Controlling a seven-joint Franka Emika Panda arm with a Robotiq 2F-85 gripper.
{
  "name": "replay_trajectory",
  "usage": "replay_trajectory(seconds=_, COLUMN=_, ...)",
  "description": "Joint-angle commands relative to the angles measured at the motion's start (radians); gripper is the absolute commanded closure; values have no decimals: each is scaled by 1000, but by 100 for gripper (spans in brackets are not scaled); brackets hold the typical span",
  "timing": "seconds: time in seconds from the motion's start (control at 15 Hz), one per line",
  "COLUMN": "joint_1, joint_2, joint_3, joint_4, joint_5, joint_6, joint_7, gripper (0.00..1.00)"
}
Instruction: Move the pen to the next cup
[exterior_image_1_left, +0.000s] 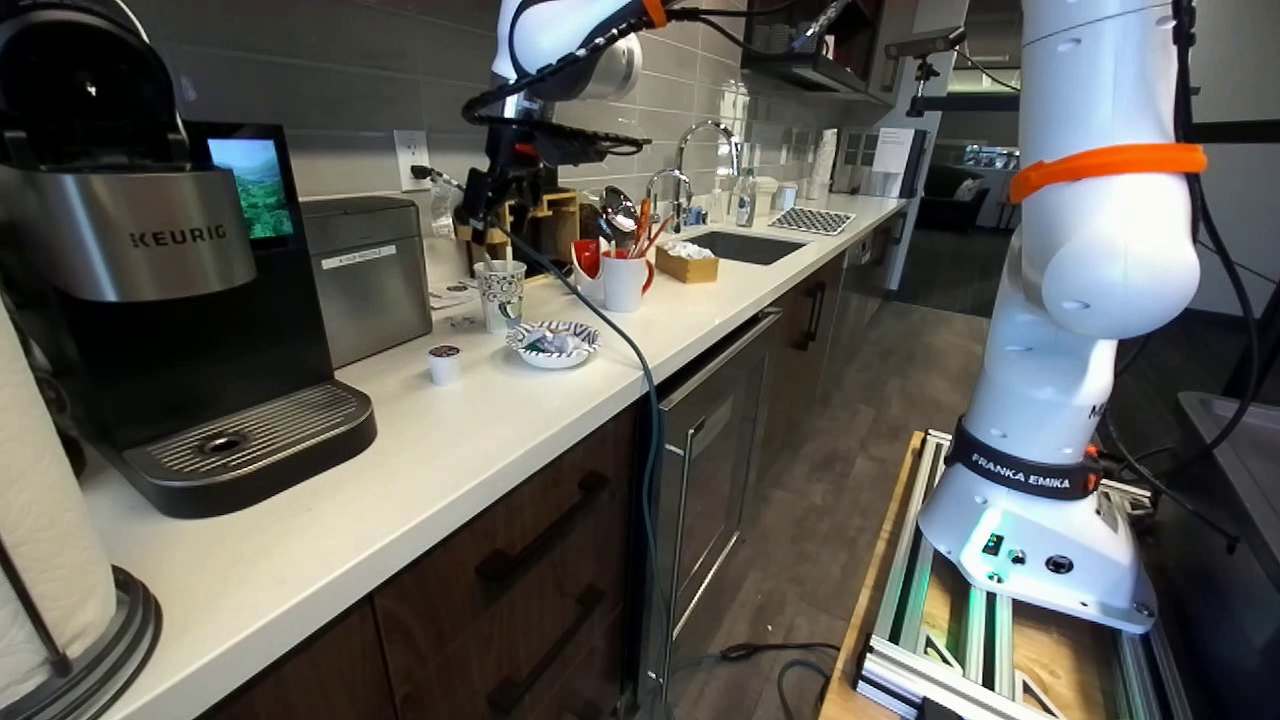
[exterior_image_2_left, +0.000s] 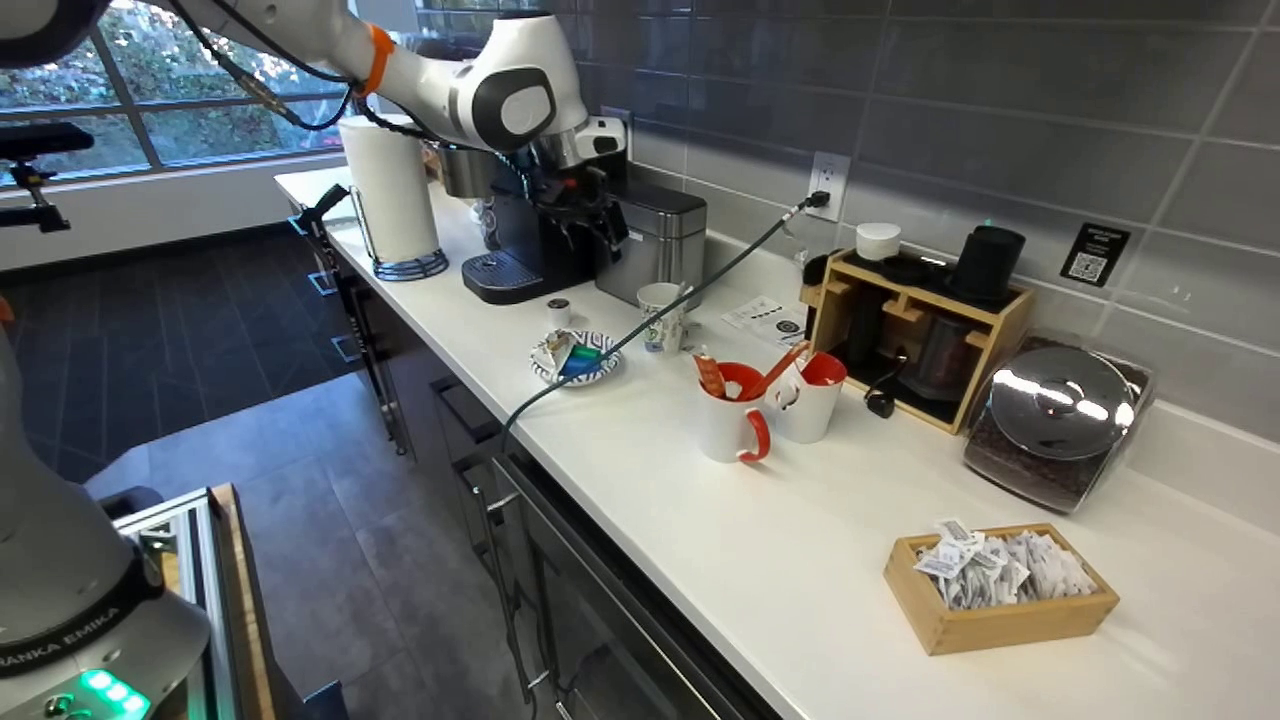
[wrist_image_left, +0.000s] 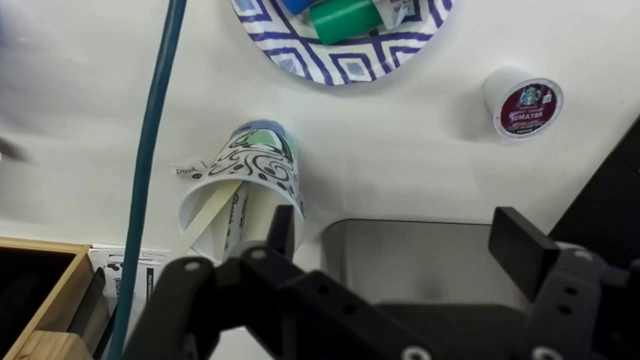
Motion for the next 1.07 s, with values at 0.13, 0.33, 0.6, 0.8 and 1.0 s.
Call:
replay_trajectory(seconds=0.13, joint_1=1, joint_2=16, joint_3=-2, joint_4=16, joint_5=16, joint_6=37, joint_7=45, gripper=0)
replay_trajectory(seconds=0.33, joint_1=-13, joint_2=68, joint_3=0, joint_4=24, joint_5=115, joint_6=135, joint_7=113, gripper=0)
replay_trajectory(seconds=0.6, joint_1=-28, joint_2=161, joint_3=-22, joint_4=53, joint_5=182, joint_6=286, joint_7=177, gripper=0)
replay_trajectory(seconds=0.8, joint_1=-38, joint_2=200, joint_3=-57, joint_4=64, joint_5=169, joint_6=372, joint_7=205, gripper=0)
replay_trajectory(seconds=1.0, joint_1=-50, joint_2=213, joint_3=-68, joint_4=78, joint_5=174, joint_6=413, joint_7=193, gripper=0)
